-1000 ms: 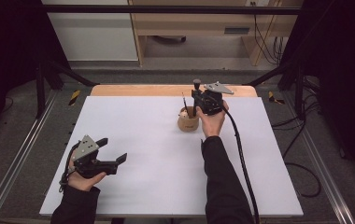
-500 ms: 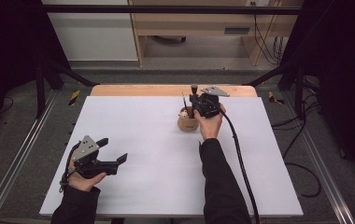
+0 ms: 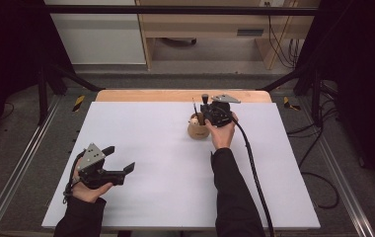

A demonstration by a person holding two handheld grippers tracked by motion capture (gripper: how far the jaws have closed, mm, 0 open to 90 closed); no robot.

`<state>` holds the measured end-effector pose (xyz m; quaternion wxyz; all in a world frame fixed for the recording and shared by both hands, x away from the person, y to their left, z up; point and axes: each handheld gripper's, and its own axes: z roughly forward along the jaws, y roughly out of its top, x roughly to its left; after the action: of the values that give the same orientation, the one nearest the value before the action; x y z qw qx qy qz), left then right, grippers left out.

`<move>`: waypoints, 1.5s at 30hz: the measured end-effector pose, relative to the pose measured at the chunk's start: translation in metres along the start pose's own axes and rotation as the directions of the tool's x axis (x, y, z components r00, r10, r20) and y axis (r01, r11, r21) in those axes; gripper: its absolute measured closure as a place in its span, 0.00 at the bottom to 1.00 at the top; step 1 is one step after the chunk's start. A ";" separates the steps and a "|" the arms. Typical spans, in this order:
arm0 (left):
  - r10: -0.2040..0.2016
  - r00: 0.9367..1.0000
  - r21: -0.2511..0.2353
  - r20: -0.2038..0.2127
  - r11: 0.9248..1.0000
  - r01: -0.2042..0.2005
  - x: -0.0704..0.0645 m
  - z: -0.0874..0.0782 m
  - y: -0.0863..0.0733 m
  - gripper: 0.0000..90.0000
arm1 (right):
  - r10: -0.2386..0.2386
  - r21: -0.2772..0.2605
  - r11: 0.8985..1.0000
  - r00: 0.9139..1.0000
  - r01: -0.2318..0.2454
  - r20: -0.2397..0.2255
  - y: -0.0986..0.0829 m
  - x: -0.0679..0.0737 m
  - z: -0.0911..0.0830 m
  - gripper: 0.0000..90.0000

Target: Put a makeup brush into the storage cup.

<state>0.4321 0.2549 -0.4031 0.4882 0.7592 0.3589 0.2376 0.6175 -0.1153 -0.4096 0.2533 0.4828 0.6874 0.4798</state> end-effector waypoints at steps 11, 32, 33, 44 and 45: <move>0.003 1.000 0.003 0.000 1.000 -0.003 0.000 0.001 0.000 0.09 | -0.003 0.061 0.998 1.000 0.002 0.010 -0.003 -0.003 0.001 0.85; 0.007 1.000 0.011 0.001 1.000 -0.007 -0.002 0.004 -0.001 0.09 | -0.033 0.057 0.998 0.997 0.037 -0.070 -0.001 -0.001 -0.052 0.45; 0.006 1.000 0.011 0.001 1.000 -0.006 -0.003 0.004 -0.001 0.09 | -0.037 0.057 0.998 0.996 0.042 -0.075 0.000 0.000 -0.057 0.43; 0.006 1.000 0.017 0.003 1.000 -0.006 -0.003 0.005 -0.001 0.09 | -0.075 -0.024 0.997 0.987 0.072 -0.140 -0.001 0.007 -0.100 0.29; 0.005 1.000 0.017 0.003 1.000 -0.005 -0.003 0.005 -0.001 0.09 | -0.083 -0.031 0.996 0.986 0.079 -0.145 -0.002 0.007 -0.103 0.29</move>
<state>0.4331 0.2497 -0.4066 0.4817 0.7646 0.3581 0.2349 0.5301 -0.1518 -0.3678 0.2277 0.4148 0.7171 0.5118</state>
